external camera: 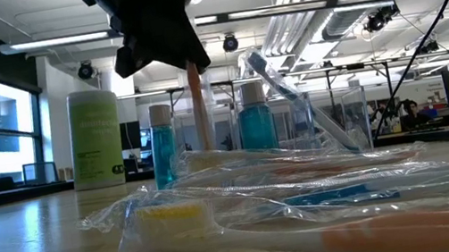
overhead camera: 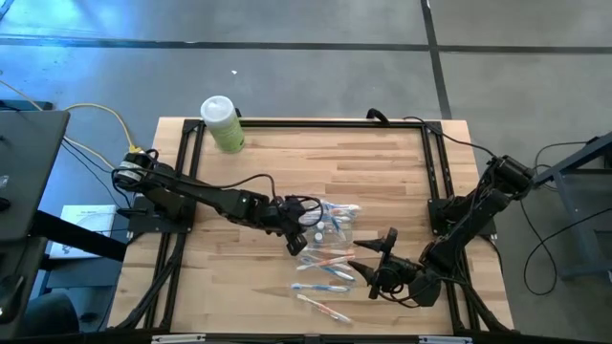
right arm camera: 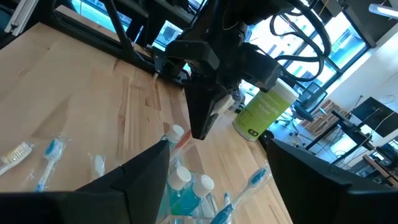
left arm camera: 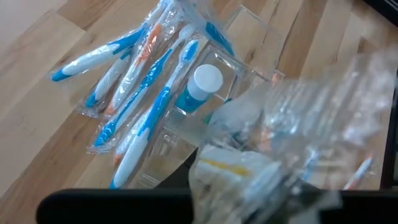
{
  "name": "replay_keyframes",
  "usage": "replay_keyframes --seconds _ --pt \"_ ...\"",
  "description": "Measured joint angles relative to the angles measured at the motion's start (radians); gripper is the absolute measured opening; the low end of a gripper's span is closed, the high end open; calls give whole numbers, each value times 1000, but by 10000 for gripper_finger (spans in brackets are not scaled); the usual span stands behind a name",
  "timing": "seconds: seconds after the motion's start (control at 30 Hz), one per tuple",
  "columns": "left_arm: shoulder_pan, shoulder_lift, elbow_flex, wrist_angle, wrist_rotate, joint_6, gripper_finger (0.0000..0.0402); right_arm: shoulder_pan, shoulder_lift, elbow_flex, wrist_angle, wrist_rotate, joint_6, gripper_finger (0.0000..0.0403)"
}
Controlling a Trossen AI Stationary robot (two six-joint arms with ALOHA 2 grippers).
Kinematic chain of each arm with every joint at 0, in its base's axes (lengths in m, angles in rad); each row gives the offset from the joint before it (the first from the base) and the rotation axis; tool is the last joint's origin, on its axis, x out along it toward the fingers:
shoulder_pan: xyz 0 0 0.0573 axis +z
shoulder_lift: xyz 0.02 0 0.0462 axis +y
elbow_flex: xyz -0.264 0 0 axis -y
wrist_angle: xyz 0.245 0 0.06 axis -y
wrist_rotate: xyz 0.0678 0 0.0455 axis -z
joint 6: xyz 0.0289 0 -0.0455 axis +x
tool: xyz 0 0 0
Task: Pick & Place toothbrushing station
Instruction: Put the orange toothbrush into the transparent organizer
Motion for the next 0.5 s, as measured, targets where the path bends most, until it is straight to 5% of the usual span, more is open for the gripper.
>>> replay_keyframes --seconds 0.5 --pt "14 0 0 -2 28 -48 47 0 0 0 0 -7 -1 263"
